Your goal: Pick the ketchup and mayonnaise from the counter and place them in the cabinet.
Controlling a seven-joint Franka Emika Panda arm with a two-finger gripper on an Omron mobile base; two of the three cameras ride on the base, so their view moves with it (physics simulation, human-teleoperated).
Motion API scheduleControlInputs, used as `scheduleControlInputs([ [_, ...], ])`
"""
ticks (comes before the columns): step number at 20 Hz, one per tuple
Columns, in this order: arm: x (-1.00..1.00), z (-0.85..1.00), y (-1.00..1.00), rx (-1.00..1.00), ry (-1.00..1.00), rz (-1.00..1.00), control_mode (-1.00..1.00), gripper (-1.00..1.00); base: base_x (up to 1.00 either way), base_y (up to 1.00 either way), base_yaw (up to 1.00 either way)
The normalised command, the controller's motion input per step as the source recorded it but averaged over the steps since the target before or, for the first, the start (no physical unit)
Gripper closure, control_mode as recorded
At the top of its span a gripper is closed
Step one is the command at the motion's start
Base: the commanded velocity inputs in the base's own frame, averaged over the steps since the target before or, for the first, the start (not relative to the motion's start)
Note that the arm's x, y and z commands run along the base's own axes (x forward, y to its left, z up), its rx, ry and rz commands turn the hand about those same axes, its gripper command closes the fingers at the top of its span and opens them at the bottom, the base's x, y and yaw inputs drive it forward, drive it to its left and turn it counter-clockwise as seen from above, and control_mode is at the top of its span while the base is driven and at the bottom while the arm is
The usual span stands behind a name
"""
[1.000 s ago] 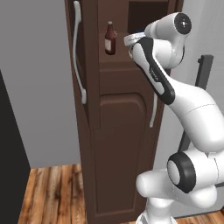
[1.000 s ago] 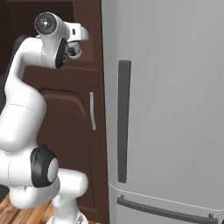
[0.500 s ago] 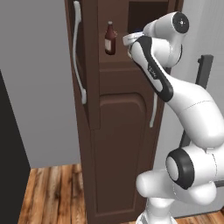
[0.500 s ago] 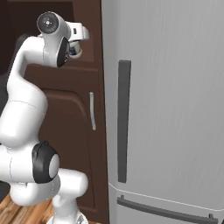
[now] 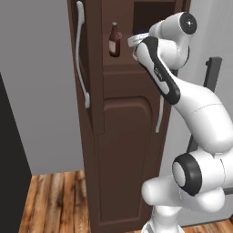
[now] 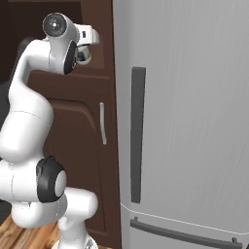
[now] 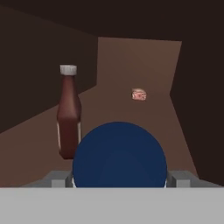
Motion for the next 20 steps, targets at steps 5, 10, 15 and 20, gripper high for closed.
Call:
scheduleControlInputs([
  [5,0.23,-0.26,0.0,0.0,0.0,0.01,-1.0,1.0,0.0,0.0,0.0],
  [10,0.25,-0.4,0.01,0.0,0.0,0.01,-1.0,1.0,0.0,0.0,0.0],
  [15,0.3,-0.25,0.0,0.0,0.0,0.0,-1.0,1.0,0.0,0.0,0.0],
  [20,0.32,-0.24,0.0,0.0,0.0,0.0,-1.0,1.0,0.0,0.0,0.0],
])
